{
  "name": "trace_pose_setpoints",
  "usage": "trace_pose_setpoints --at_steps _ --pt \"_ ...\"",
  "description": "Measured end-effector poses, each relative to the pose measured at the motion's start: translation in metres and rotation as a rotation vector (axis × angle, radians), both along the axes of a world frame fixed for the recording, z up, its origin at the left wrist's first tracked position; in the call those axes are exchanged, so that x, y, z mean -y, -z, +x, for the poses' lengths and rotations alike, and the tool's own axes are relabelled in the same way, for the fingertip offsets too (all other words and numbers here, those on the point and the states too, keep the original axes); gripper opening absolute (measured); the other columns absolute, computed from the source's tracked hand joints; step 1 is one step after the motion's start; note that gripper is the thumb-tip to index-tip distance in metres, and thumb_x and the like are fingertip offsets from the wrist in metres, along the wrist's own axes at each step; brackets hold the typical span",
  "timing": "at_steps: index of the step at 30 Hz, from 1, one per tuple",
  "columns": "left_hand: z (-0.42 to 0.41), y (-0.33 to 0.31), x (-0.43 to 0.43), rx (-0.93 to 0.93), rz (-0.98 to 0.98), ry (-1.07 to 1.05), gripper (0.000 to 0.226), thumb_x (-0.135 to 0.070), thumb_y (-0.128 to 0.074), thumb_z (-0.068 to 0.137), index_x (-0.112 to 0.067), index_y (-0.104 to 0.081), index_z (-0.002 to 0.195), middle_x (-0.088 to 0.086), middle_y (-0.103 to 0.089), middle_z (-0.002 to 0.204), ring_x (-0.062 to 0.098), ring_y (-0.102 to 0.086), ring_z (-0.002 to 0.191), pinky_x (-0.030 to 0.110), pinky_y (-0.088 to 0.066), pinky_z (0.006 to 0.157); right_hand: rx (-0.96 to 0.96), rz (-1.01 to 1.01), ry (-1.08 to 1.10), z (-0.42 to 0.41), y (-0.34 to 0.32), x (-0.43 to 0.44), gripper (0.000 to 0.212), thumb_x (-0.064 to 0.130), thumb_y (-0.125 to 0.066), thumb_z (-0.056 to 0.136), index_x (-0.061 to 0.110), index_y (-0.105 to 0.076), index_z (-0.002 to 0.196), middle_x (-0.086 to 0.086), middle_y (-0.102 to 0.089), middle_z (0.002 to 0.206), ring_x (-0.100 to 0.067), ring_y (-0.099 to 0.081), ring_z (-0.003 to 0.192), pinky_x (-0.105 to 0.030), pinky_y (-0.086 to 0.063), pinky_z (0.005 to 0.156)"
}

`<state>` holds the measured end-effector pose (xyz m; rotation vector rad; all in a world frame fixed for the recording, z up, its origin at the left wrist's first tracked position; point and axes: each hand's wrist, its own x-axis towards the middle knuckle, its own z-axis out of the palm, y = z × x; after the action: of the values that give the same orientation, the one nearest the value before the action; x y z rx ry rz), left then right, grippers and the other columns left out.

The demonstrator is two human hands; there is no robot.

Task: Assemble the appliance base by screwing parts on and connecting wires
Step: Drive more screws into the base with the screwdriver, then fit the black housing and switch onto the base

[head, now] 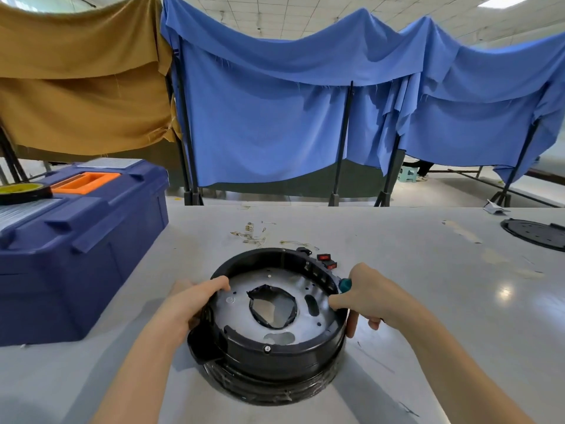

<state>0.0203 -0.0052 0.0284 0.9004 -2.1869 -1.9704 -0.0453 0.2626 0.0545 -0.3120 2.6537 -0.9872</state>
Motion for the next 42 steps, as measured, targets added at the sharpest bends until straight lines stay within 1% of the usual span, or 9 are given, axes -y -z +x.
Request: trace_pose_setpoints --at_steps 6,9,14,16,20,25,29,34,42 --pt "-0.010 0.000 0.008 0.029 -0.316 0.126 0.020 -0.007 -0.061 0.086 -0.008 -0.056 0.067 0.007 -0.042 0.062 0.022 -0.036 0.060 0.028 -0.026 0.057 0.022 0.022 -0.037 0.001 -0.003 0.001 0.041 0.018 -0.068 0.077 0.016 -0.028 0.069 0.004 -0.028 0.037 -0.013 -0.021 0.030 -0.019 -0.025 0.037" --pt "-0.014 0.001 0.009 0.043 -0.366 0.151 0.020 -0.003 -0.058 0.087 -0.008 -0.051 0.069 0.008 -0.040 0.063 0.021 -0.034 0.063 0.029 -0.024 0.059 0.071 0.020 -0.076 0.002 -0.004 0.001 0.042 0.025 -0.070 0.080 0.013 -0.031 0.068 -0.005 -0.044 0.047 -0.013 -0.024 0.030 -0.017 -0.024 0.036" --pt "-0.015 -0.001 0.013 0.059 -0.421 0.197 0.024 -0.002 -0.057 0.088 -0.008 -0.050 0.065 0.004 -0.040 0.056 0.020 -0.032 0.054 0.028 -0.022 0.052 0.104 -0.170 0.092 -0.016 -0.009 -0.016 0.065 0.060 -0.069 0.080 -0.005 -0.062 0.078 -0.003 -0.048 0.044 -0.013 -0.027 0.035 -0.020 -0.023 0.039" --pt "-0.016 -0.001 0.013 0.056 -0.444 0.209 0.025 -0.002 -0.056 0.088 -0.008 -0.050 0.065 0.004 -0.039 0.056 0.020 -0.032 0.055 0.028 -0.023 0.052 0.074 -0.256 0.249 -0.032 -0.008 -0.027 0.062 0.056 -0.065 0.085 -0.006 -0.062 0.089 -0.005 -0.049 0.049 -0.014 -0.032 0.036 -0.021 -0.029 0.039" --pt "-0.019 0.000 0.012 0.042 -0.455 0.233 0.025 0.000 -0.055 0.089 -0.008 -0.051 0.066 0.006 -0.041 0.061 0.020 -0.033 0.057 0.028 -0.024 0.054 0.107 -0.372 0.388 -0.060 0.001 -0.041 0.023 0.023 -0.054 0.098 0.001 -0.048 0.091 -0.017 -0.054 0.074 -0.025 -0.057 0.050 -0.030 -0.039 0.047" --pt "-0.023 -0.003 0.012 0.038 -0.447 0.289 0.021 0.002 -0.054 0.088 -0.006 -0.058 0.069 0.009 -0.048 0.066 0.022 -0.040 0.062 0.027 -0.030 0.060 -0.019 -0.275 0.497 -0.082 0.033 -0.042 0.010 -0.002 -0.049 0.092 0.003 -0.049 0.083 -0.017 -0.046 0.074 -0.026 -0.049 0.055 -0.024 -0.037 0.043" --pt "-0.028 -0.004 0.012 0.045 -0.465 0.326 0.028 0.001 -0.053 0.088 -0.010 -0.051 0.062 0.009 -0.047 0.065 0.021 -0.039 0.058 0.026 -0.028 0.056 -0.142 -0.115 0.542 -0.090 0.055 -0.032 0.022 0.001 -0.052 0.088 0.007 -0.042 0.069 -0.008 -0.039 0.060 -0.026 -0.042 0.061 -0.030 -0.033 0.056" --pt "-0.032 -0.002 0.012 0.029 -0.471 0.315 0.033 0.002 -0.053 0.087 -0.013 -0.048 0.057 0.007 -0.042 0.060 0.020 -0.035 0.058 0.027 -0.026 0.058 -0.206 -0.018 0.524 -0.091 0.061 -0.019 0.015 0.014 -0.059 0.092 0.003 -0.055 0.102 -0.008 -0.052 0.089 -0.028 -0.049 0.089 -0.036 -0.040 0.087" --pt "-0.039 -0.007 0.014 0.061 -0.529 0.351 0.036 0.000 -0.058 0.084 -0.015 -0.057 0.051 0.002 -0.049 0.052 0.017 -0.039 0.044 0.021 -0.028 0.047 -0.229 0.049 0.489 -0.096 0.054 -0.018 0.027 0.024 -0.058 0.096 0.001 -0.061 0.110 -0.015 -0.063 0.110 -0.035 -0.055 0.110 -0.041 -0.041 0.098"
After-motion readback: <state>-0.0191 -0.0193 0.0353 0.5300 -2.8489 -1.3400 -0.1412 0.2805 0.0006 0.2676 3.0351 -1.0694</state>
